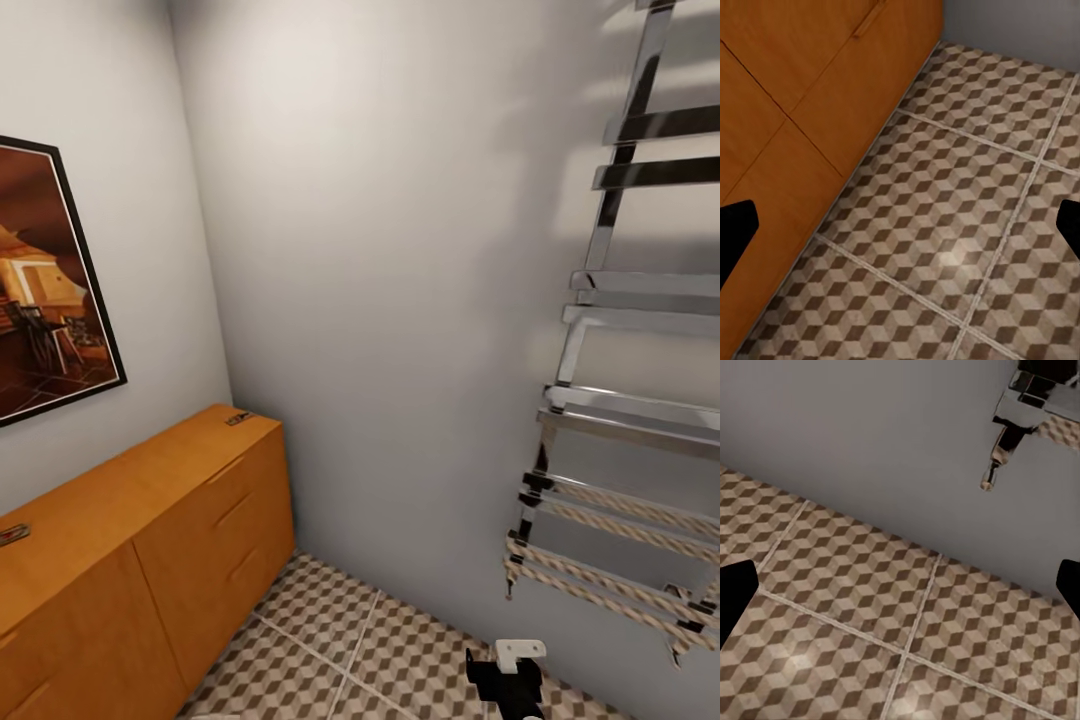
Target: Take the four mousetraps from the cabinet in the bathroom and place them on the bathroom floor. Make sure all four end up on the same floor surface, and ensure that at least two of them are either under or directly next to the same bathroom sink.
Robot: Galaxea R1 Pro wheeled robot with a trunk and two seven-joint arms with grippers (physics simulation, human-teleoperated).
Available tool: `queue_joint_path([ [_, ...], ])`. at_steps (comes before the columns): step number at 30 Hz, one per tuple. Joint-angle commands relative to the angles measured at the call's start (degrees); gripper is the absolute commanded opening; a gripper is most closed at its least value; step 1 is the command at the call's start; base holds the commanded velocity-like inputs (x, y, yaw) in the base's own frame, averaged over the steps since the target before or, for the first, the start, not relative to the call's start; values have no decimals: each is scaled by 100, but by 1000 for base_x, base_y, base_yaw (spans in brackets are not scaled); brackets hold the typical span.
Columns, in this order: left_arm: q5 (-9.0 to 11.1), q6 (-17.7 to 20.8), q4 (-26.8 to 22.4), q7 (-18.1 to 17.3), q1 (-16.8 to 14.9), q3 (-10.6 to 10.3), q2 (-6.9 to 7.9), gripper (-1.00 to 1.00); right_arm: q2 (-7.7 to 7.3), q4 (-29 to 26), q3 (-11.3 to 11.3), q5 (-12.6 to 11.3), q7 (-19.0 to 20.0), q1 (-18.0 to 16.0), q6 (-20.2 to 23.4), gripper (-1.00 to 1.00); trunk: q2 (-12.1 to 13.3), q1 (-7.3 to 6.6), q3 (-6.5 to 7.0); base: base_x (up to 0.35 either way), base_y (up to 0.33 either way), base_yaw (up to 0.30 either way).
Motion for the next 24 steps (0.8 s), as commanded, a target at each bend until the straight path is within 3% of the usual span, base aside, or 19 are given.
queue_joint_path([
  [1,28,-29,23,17,-7,-49,-6,100,-18,1,48,-37,-10,18,-10,100,-4,4,-2,144,0,0],
  [3,28,-29,23,17,-5,-49,-6,100,-24,1,47,-35,-9,36,-10,100,-4,4,-2,130,0,0],
  [8,37,131,-138,9,42,107,157,100,77,-15,72,4,76,200,151,100,-4,4,-3,0,0,0],
  [11,54,225,-235,-17,104,47,247,100,68,-16,68,-4,11,298,85,100,-4,4,-3,0,0,0],
  [16,66,237,-396,-36,194,-59,123,100,7,-17,65,-20,-40,460,-49,100,-4,4,-3,0,0,0],
  [24,71,-19,-137,-44,234,-89,79,100,-29,-18,63,-32,-50,544,-85,100,-4,4,-3,0,0,0],
])
